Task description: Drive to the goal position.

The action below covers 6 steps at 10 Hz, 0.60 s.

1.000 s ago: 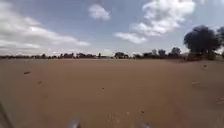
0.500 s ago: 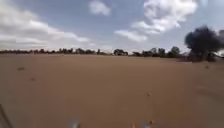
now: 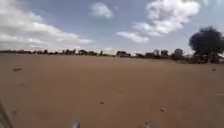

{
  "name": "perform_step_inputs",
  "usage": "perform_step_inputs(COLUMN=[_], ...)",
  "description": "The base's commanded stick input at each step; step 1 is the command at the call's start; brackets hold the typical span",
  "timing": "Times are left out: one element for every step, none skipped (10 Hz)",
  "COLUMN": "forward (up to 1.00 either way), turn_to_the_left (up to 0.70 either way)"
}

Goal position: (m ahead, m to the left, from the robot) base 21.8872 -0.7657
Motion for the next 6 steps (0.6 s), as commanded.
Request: perform_step_inputs(forward=[0.7,0.7,0.7,0.7,0.7,0.7], turn_to_the_left=[0.0,0.0,0.0,0.0,0.0,0.0])
